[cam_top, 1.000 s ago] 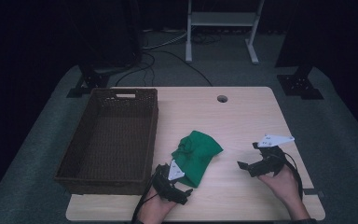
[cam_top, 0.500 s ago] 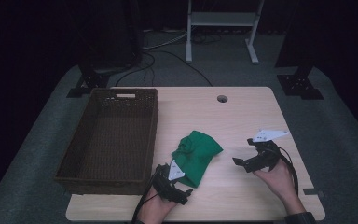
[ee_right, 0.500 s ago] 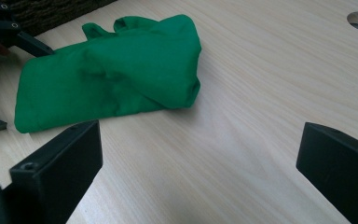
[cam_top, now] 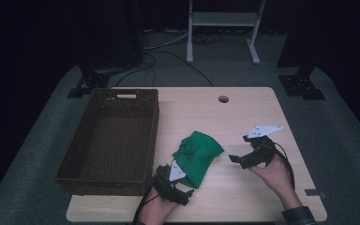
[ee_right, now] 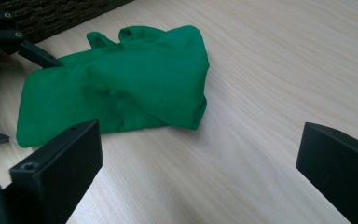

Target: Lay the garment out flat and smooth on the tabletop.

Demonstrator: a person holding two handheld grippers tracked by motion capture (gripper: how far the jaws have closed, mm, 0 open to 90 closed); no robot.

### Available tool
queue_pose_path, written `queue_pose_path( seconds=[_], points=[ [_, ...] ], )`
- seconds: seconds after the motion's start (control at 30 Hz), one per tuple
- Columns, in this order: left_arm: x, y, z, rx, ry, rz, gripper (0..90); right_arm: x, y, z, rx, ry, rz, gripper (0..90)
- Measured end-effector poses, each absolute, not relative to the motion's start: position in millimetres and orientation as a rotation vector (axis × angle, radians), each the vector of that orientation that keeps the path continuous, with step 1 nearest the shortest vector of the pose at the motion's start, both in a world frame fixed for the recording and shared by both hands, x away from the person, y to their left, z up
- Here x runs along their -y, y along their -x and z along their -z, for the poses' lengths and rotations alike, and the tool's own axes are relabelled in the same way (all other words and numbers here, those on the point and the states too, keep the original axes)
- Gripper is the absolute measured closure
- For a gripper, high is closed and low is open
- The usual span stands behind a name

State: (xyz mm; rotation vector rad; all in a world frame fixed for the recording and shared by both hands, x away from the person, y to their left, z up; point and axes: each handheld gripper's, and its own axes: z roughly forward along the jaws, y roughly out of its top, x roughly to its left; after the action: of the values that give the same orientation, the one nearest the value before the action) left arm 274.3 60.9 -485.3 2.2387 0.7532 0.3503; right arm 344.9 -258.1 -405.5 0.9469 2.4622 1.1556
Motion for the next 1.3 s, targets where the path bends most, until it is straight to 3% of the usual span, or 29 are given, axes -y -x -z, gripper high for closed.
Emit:
queue_pose_path(
  seconds=[1.3],
  points=[
    [-61, -274, 485, -0.753, -2.24, -0.35, 1.1, 212, -373, 400, -2.548, -0.866, -1.159, 0.0]
  ],
)
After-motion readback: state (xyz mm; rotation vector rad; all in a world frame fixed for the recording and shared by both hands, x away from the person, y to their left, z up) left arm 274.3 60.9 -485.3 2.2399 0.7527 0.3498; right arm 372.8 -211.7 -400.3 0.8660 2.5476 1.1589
